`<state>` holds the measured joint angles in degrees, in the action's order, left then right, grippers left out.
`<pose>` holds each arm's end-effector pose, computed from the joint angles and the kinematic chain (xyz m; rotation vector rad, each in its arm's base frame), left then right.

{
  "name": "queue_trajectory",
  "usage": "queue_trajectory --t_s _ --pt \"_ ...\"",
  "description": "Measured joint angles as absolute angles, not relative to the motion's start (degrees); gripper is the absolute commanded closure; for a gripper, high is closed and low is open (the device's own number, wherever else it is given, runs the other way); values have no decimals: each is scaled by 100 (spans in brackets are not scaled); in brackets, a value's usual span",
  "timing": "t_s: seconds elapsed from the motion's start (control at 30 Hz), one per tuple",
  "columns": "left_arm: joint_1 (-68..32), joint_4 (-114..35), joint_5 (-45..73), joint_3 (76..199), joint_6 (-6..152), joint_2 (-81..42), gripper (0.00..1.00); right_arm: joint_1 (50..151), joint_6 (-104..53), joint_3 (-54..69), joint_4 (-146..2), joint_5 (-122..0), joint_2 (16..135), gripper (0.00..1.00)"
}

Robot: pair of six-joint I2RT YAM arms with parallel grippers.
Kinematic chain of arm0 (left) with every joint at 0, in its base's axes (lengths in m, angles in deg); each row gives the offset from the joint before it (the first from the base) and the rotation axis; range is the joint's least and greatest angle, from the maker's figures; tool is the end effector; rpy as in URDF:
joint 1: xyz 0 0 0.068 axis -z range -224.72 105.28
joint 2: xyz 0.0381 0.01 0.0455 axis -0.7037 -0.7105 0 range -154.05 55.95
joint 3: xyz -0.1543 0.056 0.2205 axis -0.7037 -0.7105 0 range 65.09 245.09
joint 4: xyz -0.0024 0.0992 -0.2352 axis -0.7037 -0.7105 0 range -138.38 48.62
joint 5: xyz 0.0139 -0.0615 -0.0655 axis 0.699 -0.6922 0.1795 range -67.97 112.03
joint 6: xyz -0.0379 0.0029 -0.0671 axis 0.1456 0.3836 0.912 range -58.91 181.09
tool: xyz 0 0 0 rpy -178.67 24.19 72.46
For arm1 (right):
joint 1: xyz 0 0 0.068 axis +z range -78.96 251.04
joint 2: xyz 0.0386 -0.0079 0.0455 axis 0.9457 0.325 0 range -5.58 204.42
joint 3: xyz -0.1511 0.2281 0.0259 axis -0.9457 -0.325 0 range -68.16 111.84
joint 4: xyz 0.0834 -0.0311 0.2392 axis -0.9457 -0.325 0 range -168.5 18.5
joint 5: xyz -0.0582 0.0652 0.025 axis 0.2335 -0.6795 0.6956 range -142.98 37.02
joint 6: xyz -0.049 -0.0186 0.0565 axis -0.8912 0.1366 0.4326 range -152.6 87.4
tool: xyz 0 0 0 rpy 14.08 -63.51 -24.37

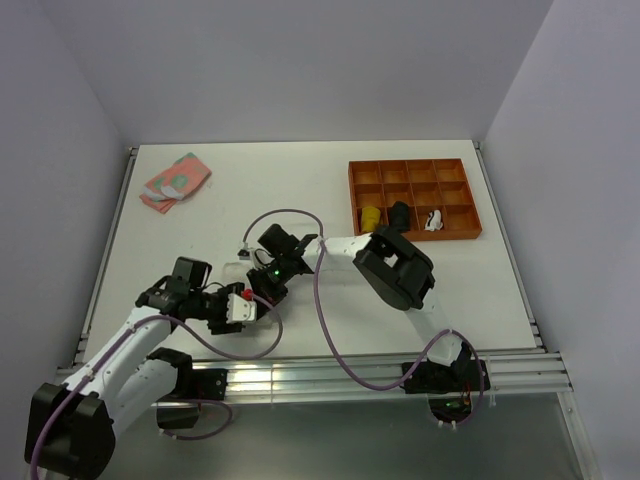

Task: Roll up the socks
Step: Roll the sock at the center of the board.

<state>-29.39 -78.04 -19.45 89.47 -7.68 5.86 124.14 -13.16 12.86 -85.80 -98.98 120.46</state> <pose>0.1305 -0.0808 0.1592 1.7347 1.5970 -0.5344 0.2315 0.3870 0.0996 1.0998 -2.5324 -1.3835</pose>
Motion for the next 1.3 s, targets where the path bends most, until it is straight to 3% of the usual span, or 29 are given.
queue_trajectory --t_s 0.47,0.87,1.07,1.17,1.23,1.3 --pt "-2331 -7597 -1536 9266 -237 -653 43 12407 -1316 1183 -8521 -9872 11984 100" --pt "-2036 -7413 -1328 9437 289 -1027 52 12377 -1294 672 -8150 -9769 11648 99" --pt "-1859 -7173 -1086 9447 521 -1186 71 12374 -1270 519 -8019 -9721 11549 96" --pt "-1846 -7162 -1055 9467 563 -1213 86 12374 -1242 475 -7964 -9712 11528 93" --pt "-1842 -7175 -1053 9469 589 -1213 97 12370 -1202 422 -7914 -9692 11497 87" --pt "-1842 -7188 -1057 9472 595 -1206 100 12372 -1132 326 -7815 -9633 11438 79"
